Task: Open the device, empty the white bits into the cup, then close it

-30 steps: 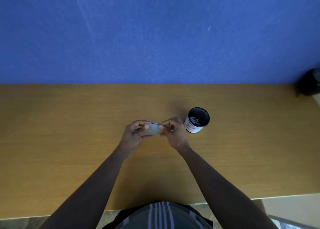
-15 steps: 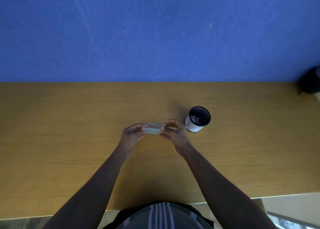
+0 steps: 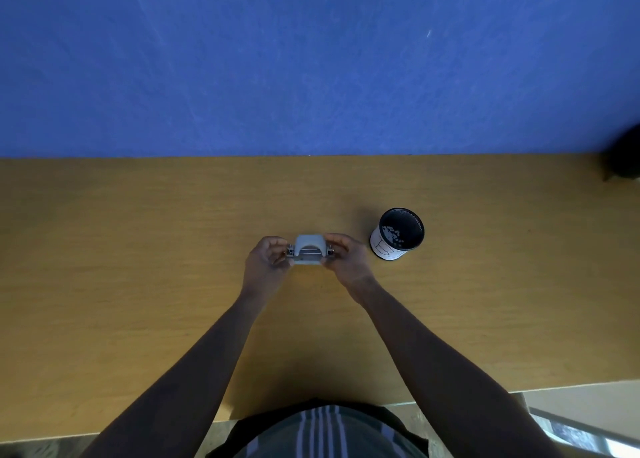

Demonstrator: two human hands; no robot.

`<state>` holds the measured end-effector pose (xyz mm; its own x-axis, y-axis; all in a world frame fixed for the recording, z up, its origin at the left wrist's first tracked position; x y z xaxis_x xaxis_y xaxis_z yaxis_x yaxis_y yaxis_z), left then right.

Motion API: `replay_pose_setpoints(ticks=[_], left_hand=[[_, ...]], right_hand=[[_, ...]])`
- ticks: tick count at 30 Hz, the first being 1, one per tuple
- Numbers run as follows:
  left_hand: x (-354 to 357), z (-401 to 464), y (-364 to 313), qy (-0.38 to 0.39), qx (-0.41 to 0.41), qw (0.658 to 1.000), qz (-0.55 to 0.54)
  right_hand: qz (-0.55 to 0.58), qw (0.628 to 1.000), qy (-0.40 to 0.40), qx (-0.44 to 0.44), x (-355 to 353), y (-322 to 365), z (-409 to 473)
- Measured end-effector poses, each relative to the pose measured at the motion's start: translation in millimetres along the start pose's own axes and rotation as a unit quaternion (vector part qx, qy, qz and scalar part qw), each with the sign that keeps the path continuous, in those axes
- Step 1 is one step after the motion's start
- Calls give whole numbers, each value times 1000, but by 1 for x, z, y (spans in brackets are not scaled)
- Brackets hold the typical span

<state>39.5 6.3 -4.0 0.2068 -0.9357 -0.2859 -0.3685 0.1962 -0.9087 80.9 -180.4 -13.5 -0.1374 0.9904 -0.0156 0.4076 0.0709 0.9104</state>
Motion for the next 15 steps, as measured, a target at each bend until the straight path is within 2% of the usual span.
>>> replay_pose_setpoints(ticks=[9,15], left_hand=[[6,21,3,-19,39,993,107],[15,25,9,-27,66,983,168]], right_hand=[[-142,987,-26,-66,0,1,15],[-235,962,-33,-134,2,9,14]])
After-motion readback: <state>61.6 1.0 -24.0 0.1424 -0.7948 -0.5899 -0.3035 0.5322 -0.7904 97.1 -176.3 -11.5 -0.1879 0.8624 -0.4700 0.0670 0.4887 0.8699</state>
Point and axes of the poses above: each hand's wrist, its own z-axis towards the middle knuckle, its own x-axis out of the palm, y = z × x, the point moved 9 cm from there along z, towards the middle knuckle, and after that the axes turned 5 degrees about z, right-handed, at the moved point
